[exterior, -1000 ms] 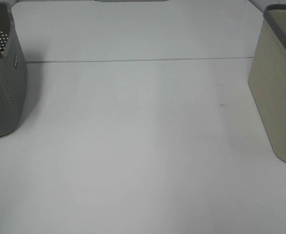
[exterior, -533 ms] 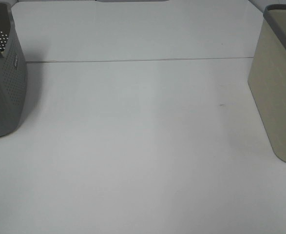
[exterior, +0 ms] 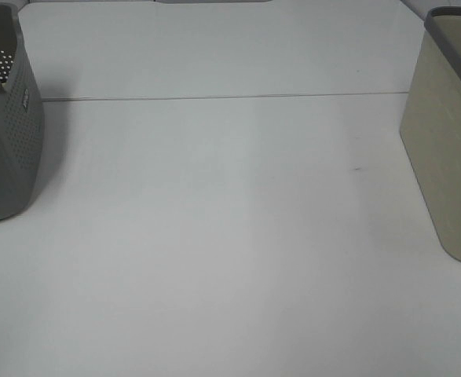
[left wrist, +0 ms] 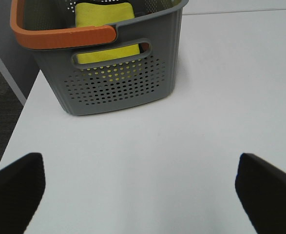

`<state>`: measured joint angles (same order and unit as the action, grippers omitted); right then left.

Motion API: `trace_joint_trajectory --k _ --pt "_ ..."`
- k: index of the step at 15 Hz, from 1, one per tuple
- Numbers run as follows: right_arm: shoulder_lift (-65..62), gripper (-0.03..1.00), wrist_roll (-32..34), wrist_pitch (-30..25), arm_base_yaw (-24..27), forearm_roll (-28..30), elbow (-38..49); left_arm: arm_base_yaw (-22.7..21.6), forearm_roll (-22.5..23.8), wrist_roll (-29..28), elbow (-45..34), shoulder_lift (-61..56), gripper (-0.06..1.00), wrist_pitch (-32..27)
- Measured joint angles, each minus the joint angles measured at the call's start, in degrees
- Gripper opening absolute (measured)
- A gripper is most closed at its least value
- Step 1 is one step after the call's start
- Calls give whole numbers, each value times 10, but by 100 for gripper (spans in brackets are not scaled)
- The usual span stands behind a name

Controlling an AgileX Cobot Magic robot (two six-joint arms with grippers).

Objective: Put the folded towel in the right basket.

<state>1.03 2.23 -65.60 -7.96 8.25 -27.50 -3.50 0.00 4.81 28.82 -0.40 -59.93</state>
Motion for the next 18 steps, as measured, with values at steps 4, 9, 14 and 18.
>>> trace_joint_trajectory --k 4,9,14,18 --pt "0 85 0 -1 0 1 2 0 0 0 0 0 99 0" --pt "1 98 2 23 0 -6 3 0 0 0 0 0 99 0" --pt "9 98 2 25 0 -17 14 0 0 0 0 0 99 0" --pt "9 98 2 25 0 -17 14 0 0 0 0 0 99 0"
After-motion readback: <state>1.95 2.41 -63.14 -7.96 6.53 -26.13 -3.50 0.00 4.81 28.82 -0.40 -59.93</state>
